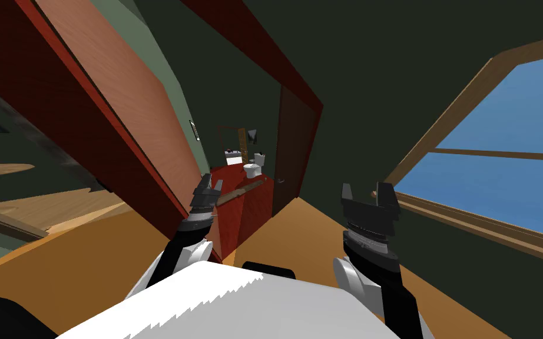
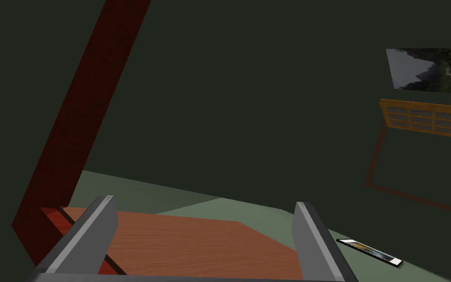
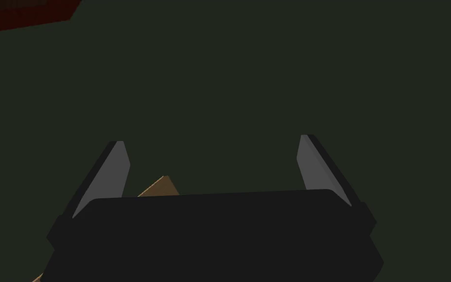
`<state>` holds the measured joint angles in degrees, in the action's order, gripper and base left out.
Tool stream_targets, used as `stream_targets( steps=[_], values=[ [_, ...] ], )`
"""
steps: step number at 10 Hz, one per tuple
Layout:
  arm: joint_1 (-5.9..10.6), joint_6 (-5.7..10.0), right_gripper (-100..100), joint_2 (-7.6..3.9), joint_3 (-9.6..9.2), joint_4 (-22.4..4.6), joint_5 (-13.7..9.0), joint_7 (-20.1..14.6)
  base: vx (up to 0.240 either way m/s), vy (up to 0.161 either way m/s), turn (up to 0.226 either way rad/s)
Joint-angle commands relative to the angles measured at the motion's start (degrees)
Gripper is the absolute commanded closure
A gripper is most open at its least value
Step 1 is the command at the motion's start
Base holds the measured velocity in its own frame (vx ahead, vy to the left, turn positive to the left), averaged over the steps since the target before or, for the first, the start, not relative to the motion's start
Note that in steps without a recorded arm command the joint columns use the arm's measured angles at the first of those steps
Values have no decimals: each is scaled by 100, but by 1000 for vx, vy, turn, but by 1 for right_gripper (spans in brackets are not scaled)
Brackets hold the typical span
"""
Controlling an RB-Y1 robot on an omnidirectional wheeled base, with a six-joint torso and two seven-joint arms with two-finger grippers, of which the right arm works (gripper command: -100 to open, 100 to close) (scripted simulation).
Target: Push the door open
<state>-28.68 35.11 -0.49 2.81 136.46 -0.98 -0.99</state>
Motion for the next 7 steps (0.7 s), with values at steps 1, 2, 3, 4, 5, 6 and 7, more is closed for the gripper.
stream_targets(
  steps=[1,2,3,4,5,6,7],
  values=[
    [86,26,-100,-35,-1,-225,-8,-4,21,-36,143],
    [129,39,-100,-50,-2,-337,-12,-7,37,-66,163],
    [172,52,-100,-66,-3,-449,-16,-9,44,-60,112],
    [216,65,-100,-81,-3,-564,-21,-11,40,-67,90],
    [277,84,-100,-101,-4,-725,-26,-14,51,-70,128],
    [339,102,-100,-120,-5,-886,-32,-18,61,-69,159],
    [401,121,-100,-140,-6,-1047,-38,-21,58,-67,192]
  ],
)
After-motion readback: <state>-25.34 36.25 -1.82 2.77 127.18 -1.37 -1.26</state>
